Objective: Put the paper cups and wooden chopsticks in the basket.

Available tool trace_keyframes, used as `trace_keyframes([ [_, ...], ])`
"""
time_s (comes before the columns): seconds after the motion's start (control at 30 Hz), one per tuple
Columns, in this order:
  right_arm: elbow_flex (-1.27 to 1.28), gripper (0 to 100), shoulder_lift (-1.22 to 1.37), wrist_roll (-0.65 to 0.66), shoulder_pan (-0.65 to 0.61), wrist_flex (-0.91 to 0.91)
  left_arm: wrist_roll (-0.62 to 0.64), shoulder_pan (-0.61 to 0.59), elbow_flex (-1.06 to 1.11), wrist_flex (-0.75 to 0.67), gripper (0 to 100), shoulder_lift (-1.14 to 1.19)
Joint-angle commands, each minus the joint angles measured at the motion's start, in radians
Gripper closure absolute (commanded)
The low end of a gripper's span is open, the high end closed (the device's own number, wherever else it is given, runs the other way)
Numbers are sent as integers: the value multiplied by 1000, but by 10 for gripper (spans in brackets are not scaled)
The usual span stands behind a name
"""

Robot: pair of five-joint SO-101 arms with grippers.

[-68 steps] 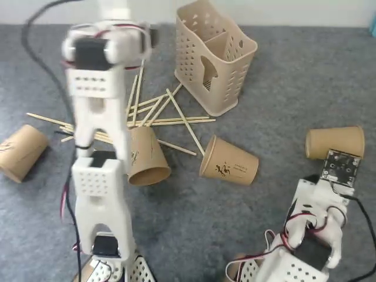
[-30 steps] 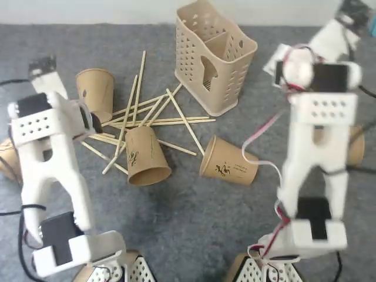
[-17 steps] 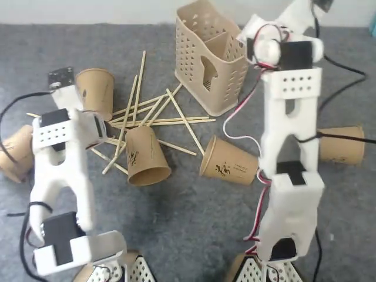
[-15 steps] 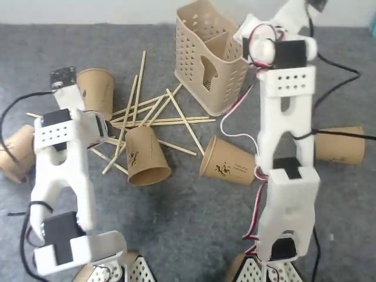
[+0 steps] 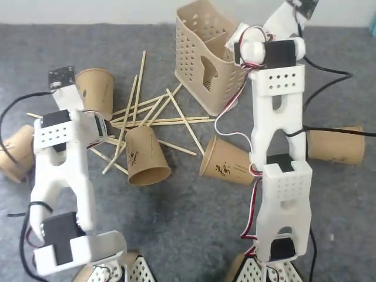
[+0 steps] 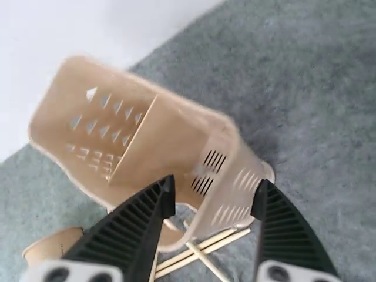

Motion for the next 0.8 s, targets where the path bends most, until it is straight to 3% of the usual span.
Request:
trace_keyframes([
  [0.0,0,772,-5,-14,-10,-22,-15,5,-4,-18,779,-58],
  [0.13,-8,794,44,-11,-1,-27,-15,5,-2,-18,779,-58],
  [0.23,-8,910,45,18,1,-21,-15,5,-2,-20,780,-58],
  [0.33,-6,996,45,135,-4,-16,-15,5,-2,-21,780,-58],
  [0.77,-84,991,28,247,186,44,-12,5,22,-60,782,-58],
])
